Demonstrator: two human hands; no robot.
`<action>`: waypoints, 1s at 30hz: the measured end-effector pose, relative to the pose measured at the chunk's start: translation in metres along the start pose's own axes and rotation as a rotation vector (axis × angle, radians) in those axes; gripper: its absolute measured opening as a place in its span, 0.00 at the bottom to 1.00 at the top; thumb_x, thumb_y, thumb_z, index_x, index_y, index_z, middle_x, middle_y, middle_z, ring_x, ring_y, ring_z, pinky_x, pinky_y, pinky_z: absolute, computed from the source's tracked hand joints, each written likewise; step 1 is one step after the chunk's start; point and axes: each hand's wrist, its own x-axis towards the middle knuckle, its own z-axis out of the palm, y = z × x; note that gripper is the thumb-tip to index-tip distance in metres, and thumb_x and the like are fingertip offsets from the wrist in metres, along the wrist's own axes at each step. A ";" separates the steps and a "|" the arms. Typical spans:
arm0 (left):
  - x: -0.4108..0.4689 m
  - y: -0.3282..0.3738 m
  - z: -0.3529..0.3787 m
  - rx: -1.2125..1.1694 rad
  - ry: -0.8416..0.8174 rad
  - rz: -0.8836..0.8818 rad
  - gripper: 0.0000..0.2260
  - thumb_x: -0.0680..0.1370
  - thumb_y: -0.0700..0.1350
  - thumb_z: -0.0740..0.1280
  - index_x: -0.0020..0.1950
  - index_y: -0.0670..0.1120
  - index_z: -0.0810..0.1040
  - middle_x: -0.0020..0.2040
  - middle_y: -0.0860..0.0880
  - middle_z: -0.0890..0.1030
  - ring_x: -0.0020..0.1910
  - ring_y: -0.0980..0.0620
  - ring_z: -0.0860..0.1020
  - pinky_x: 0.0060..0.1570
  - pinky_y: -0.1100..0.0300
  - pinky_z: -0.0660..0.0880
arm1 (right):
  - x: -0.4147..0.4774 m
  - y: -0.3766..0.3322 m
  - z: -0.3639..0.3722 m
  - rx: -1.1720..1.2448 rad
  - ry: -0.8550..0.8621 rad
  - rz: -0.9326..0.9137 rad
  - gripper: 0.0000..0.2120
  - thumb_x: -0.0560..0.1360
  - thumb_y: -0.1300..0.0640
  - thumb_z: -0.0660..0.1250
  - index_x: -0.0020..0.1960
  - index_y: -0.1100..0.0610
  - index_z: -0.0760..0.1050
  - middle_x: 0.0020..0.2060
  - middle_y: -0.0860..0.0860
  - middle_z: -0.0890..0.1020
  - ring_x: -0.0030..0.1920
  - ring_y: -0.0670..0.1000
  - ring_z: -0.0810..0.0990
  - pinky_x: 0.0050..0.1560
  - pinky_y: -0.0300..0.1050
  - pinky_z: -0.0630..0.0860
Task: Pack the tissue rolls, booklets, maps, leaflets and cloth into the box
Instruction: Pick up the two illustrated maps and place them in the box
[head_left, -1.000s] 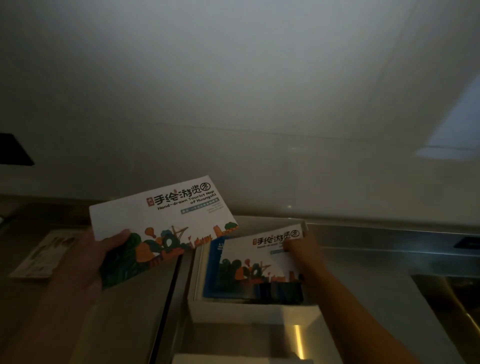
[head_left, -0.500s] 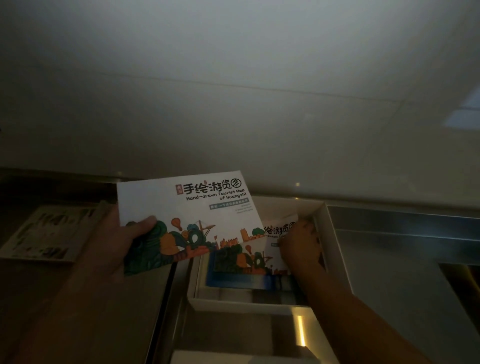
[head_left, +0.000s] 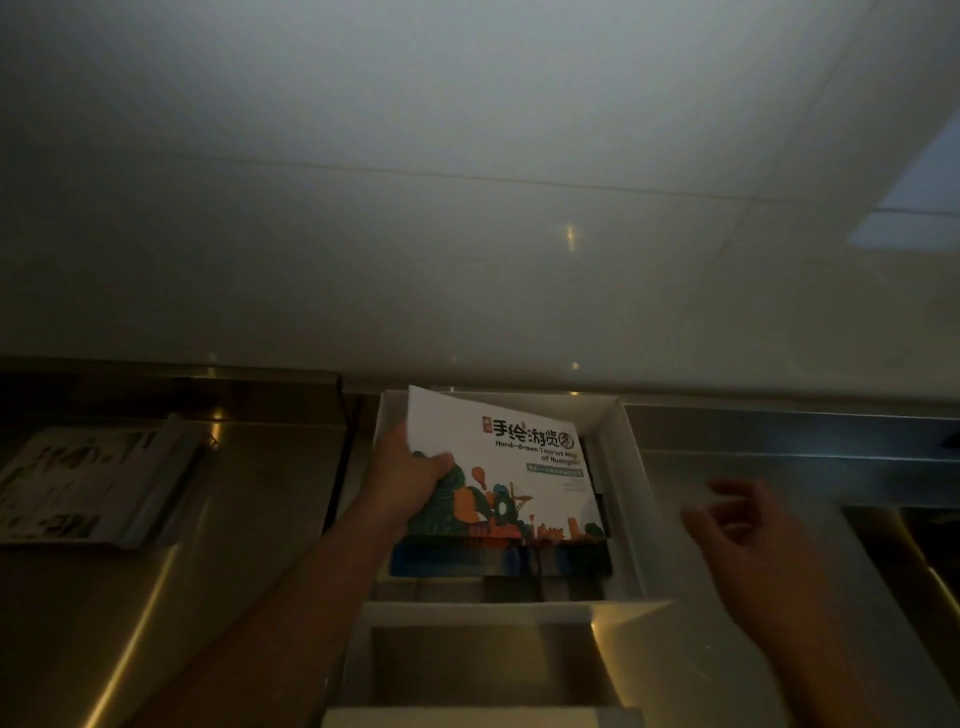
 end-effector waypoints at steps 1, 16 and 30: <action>0.005 -0.005 0.011 0.042 0.001 0.000 0.20 0.75 0.34 0.66 0.66 0.43 0.70 0.63 0.43 0.76 0.57 0.48 0.75 0.51 0.56 0.74 | -0.005 0.006 -0.008 0.023 0.005 0.029 0.14 0.74 0.56 0.69 0.58 0.53 0.73 0.39 0.48 0.78 0.38 0.49 0.78 0.35 0.44 0.73; 0.028 -0.055 0.042 0.949 0.194 0.209 0.28 0.76 0.43 0.64 0.74 0.47 0.56 0.74 0.37 0.52 0.70 0.38 0.60 0.65 0.47 0.70 | -0.027 0.042 -0.031 -0.021 0.042 0.166 0.12 0.71 0.65 0.71 0.52 0.58 0.74 0.32 0.55 0.76 0.31 0.53 0.76 0.33 0.41 0.66; 0.012 -0.052 0.045 1.068 -0.152 0.081 0.36 0.76 0.59 0.61 0.77 0.51 0.46 0.78 0.40 0.44 0.76 0.38 0.45 0.74 0.43 0.52 | -0.064 0.018 -0.026 0.022 0.032 0.055 0.09 0.70 0.65 0.72 0.45 0.55 0.75 0.28 0.53 0.76 0.29 0.54 0.77 0.39 0.49 0.75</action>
